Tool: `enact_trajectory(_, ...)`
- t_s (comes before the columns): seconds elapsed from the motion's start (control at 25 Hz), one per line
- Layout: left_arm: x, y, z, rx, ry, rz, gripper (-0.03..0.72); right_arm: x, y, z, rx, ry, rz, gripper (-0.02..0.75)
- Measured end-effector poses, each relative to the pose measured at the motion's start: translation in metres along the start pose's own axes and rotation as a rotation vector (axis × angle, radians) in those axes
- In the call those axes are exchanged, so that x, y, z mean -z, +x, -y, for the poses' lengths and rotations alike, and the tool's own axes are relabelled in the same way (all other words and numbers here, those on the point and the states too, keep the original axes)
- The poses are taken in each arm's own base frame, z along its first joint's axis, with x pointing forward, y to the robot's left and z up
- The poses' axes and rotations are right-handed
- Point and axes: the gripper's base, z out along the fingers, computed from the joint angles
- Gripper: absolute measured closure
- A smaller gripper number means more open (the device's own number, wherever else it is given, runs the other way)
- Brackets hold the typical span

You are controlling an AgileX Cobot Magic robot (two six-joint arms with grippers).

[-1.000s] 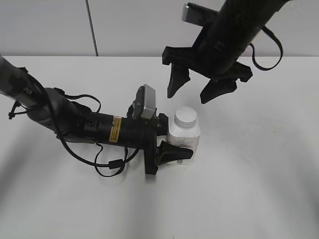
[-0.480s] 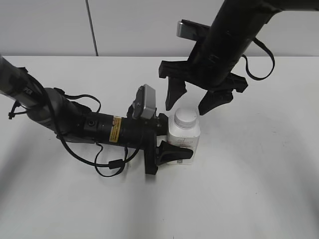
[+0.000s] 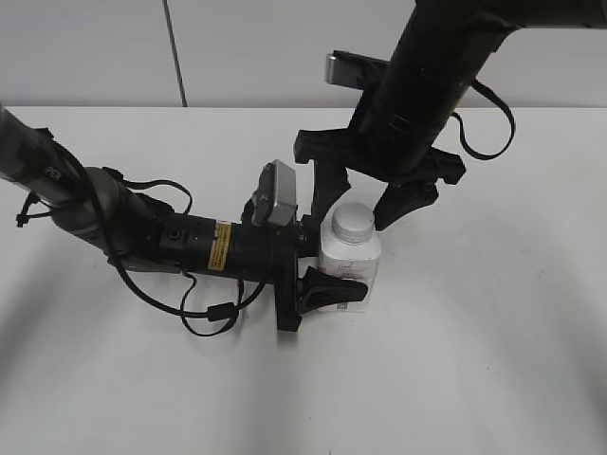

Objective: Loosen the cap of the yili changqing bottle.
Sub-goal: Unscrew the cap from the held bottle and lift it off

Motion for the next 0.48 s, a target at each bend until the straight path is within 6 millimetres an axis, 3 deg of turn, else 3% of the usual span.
enact_trajectory(0.2, 0.0, -0.0001, -0.0004, 0.002, -0.004, 0.001, 0.269, -0.0029, -0.0002, 0.0018, 0.009, 0.019, -0.007, 0.232)
enact_trajectory(0.48, 0.0, -0.0001, -0.0006, 0.003, -0.006, 0.001, 0.269, -0.0029, -0.0004, 0.0024, 0.013, 0.025, -0.005, 0.249)
